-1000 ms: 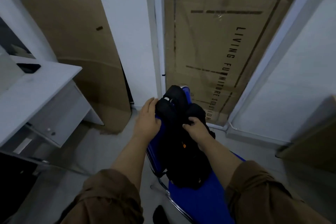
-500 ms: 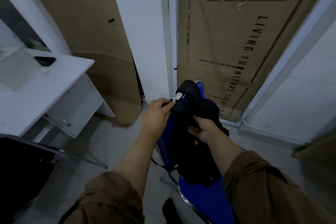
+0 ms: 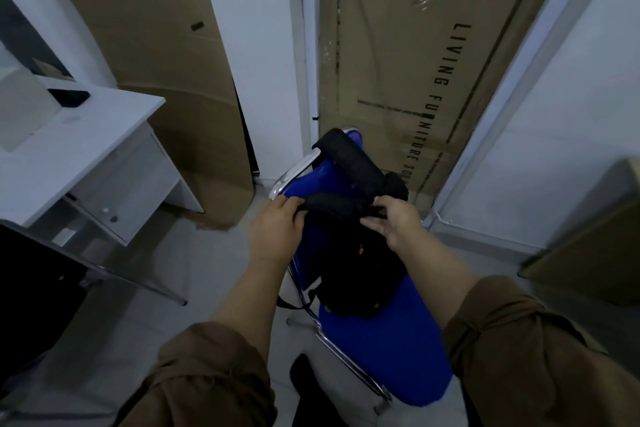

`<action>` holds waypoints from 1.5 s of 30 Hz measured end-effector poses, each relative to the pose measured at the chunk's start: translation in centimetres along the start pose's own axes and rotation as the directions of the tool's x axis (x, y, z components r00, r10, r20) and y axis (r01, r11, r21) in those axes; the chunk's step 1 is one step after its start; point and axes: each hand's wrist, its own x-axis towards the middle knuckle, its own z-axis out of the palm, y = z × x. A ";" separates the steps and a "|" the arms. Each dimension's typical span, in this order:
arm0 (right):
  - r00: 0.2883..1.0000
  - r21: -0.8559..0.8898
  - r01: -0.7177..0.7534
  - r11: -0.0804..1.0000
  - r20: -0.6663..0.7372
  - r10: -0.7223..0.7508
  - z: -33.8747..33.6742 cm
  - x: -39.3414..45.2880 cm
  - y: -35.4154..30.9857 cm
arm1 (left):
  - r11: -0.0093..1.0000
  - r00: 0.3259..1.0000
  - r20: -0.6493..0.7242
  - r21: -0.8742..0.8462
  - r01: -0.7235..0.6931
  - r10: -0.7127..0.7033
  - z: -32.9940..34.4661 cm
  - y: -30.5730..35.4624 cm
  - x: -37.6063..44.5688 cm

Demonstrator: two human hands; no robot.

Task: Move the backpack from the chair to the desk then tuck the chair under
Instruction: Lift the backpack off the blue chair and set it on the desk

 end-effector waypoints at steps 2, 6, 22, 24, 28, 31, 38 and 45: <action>1.000 -0.061 0.011 0.998 -0.001 -0.011 -0.7 -1.0 -0.4 | 0.993 0.985 0.140 -0.044 0.113 -0.106 0.7 0.9 -0.5; 0.999 -0.113 0.018 0.993 0.034 -0.014 -1.8 -2.3 -1.0 | 0.938 0.866 0.469 -0.187 0.290 -0.174 1.2 3.3 -1.3; 0.895 -0.913 0.409 -0.003 0.401 -0.194 2.0 -1.3 -8.0 | 0.928 0.769 0.640 -0.282 0.244 -0.007 5.1 7.6 1.2; 0.891 -0.910 0.413 0.049 0.392 -0.231 3.5 0.3 -9.0 | 0.936 0.776 0.631 -0.273 0.222 0.000 5.4 7.4 1.5; 0.927 -0.821 0.370 0.434 0.357 -0.115 5.3 2.9 -9.6 | 0.963 0.789 0.614 -0.226 0.149 0.022 5.7 7.3 2.1; 0.955 -0.765 0.222 0.605 0.296 0.024 5.5 3.8 -9.5 | 0.984 0.792 0.608 -0.162 0.071 0.043 5.8 7.2 2.4; 0.965 -0.306 0.260 0.916 0.056 -0.256 2.6 5.8 -8.3 | 0.980 0.799 0.598 -0.187 0.070 0.057 5.7 7.2 3.9; 0.968 -0.806 0.245 0.539 0.230 -0.097 -1.5 5.2 -7.5 | 0.958 0.815 0.566 -0.281 0.048 0.125 5.0 8.6 2.9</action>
